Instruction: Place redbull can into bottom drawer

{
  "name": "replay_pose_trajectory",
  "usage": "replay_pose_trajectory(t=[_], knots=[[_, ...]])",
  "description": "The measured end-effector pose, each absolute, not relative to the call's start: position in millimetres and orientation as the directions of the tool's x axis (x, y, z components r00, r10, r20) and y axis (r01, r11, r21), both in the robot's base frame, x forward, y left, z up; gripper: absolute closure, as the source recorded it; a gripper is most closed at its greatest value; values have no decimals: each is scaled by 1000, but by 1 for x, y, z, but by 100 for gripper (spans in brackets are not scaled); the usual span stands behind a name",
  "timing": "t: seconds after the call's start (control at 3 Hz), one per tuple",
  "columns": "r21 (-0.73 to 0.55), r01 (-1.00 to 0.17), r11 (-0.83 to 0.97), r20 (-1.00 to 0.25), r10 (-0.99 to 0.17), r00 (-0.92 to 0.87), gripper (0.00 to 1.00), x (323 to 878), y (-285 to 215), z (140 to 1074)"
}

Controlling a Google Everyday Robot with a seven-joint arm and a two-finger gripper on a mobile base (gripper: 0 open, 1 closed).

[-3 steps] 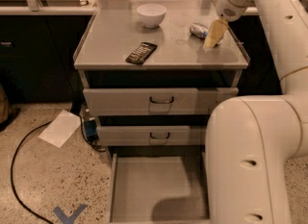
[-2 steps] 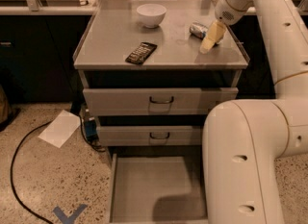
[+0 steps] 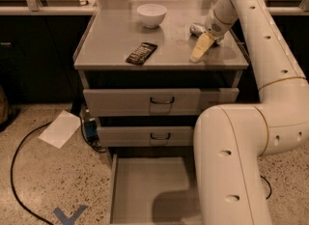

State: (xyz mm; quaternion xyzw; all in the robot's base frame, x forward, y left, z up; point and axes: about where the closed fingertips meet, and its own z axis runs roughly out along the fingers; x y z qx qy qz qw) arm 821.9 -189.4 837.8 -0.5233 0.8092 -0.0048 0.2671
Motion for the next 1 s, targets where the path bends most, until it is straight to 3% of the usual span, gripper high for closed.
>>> replay_pose_trajectory(t=[1.0], knots=[[-212, -866, 453, -443, -834, -328, 0, 812, -180, 822]])
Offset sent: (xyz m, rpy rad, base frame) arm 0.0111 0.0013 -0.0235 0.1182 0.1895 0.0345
